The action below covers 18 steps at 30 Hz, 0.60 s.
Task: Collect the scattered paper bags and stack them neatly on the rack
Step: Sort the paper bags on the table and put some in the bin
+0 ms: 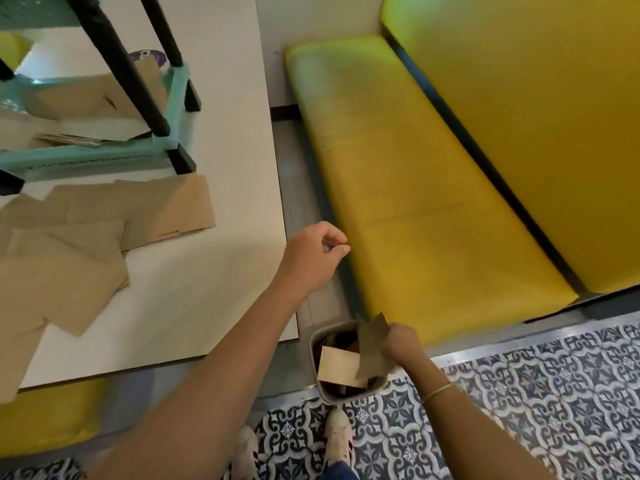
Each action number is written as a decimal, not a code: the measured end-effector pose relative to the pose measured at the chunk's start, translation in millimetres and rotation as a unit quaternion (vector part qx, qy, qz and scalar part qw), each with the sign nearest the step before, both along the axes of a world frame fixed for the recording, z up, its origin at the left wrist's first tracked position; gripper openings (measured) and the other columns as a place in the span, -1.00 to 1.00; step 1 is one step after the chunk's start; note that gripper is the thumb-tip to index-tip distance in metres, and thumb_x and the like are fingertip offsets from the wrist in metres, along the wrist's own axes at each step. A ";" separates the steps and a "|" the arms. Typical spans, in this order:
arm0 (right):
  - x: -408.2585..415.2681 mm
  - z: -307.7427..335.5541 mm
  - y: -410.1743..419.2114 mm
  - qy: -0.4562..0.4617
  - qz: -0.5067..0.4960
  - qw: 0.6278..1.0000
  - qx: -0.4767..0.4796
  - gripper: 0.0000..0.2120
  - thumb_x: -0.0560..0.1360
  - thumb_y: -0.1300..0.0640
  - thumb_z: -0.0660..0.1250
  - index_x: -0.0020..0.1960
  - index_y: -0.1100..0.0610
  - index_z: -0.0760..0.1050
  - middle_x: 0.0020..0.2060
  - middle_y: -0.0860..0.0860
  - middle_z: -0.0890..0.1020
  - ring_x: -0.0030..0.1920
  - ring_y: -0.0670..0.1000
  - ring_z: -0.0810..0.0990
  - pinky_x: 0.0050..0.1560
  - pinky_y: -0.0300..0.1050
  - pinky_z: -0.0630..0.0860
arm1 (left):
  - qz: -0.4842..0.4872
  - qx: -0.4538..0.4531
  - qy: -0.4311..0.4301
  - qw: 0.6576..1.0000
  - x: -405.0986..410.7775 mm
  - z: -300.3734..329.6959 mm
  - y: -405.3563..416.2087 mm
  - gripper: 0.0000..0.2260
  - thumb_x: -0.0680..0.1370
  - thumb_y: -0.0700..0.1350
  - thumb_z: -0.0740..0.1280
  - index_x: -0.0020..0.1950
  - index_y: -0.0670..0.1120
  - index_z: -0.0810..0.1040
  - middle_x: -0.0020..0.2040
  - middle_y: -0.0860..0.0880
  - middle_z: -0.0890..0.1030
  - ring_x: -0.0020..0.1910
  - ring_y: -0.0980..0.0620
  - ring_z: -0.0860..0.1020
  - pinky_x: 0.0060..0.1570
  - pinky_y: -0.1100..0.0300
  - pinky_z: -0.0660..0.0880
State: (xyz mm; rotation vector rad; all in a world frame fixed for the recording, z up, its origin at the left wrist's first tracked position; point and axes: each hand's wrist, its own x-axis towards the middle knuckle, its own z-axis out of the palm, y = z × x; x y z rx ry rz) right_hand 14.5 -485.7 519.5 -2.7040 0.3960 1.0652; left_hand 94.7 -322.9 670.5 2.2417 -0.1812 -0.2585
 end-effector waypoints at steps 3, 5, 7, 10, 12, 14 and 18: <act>-3.3 -18.7 11.9 0.032 -0.053 0.997 0.041 -0.62 0.59 0.04 0.18 0.32 0.23 0.33 0.25 0.13 0.50 0.24 0.11 0.50 0.19 -0.12 0.41 | 0.012 0.002 0.005 1.000 0.1 -4.0 1.7 -0.86 0.55 -0.09 0.32 0.09 -0.07 0.52 -0.06 0.07 0.51 -0.09 0.15 0.47 -0.23 0.52 0.33; -3.8 -28.6 15.1 0.056 -0.122 0.987 0.090 -0.53 0.54 -0.04 0.26 0.33 0.23 0.33 0.21 0.16 0.53 0.19 0.14 0.54 0.19 -0.04 0.49 | 0.022 -0.001 0.003 1.000 -0.2 -5.4 3.0 -0.84 0.55 -0.09 0.32 0.10 -0.08 0.52 -0.06 0.07 0.51 -0.09 0.14 0.47 -0.21 0.51 0.34; -2.1 -31.0 13.1 0.058 -0.149 0.980 0.119 -0.52 0.52 -0.01 0.29 0.33 0.24 0.35 0.19 0.18 0.54 0.16 0.16 0.55 0.17 0.01 0.51 | 0.033 -0.007 -0.003 0.999 0.0 -5.3 4.4 -0.84 0.55 -0.10 0.32 0.10 -0.08 0.52 -0.06 0.07 0.51 -0.11 0.15 0.47 -0.20 0.49 0.35; 1.3 -26.0 4.4 0.028 -0.164 0.977 0.132 -0.63 0.54 0.08 0.28 0.29 0.22 0.44 0.09 0.17 0.61 0.09 0.13 0.60 0.15 -0.03 0.52 | 0.039 -0.013 -0.009 0.999 1.2 -3.7 4.8 -0.84 0.55 -0.10 0.32 0.11 -0.09 0.53 -0.06 0.07 0.51 -0.10 0.15 0.47 -0.15 0.45 0.36; 2.3 -26.3 -3.0 0.013 -0.194 0.970 0.147 -0.67 0.52 0.11 0.30 0.24 0.22 0.48 0.01 0.15 0.65 0.03 0.12 0.63 0.12 -0.03 0.55 | 0.036 -0.015 -0.015 0.999 2.0 -1.0 4.2 -0.84 0.55 -0.10 0.32 0.11 -0.09 0.53 -0.06 0.07 0.51 -0.10 0.15 0.47 -0.17 0.48 0.36; 3.1 -26.2 -7.8 0.012 -0.219 0.963 0.156 -0.65 0.50 0.11 0.34 0.24 0.21 0.50 0.01 0.17 0.66 0.04 0.12 0.64 0.12 -0.01 0.55 | 0.034 -0.019 -0.017 0.999 4.1 0.8 3.4 -0.85 0.55 -0.11 0.32 0.10 -0.09 0.53 -0.07 0.07 0.52 -0.12 0.15 0.47 -0.14 0.44 0.41; 6.1 -10.6 -5.8 0.006 -0.233 0.957 0.172 -0.67 0.50 0.12 0.35 0.23 0.21 0.51 -0.05 0.16 0.66 -0.05 0.10 0.66 0.07 -0.04 0.58 | 0.030 -0.020 -0.012 0.999 7.9 3.6 2.9 -0.85 0.55 -0.11 0.32 0.10 -0.09 0.53 -0.06 0.06 0.52 -0.12 0.14 0.48 -0.17 0.46 0.39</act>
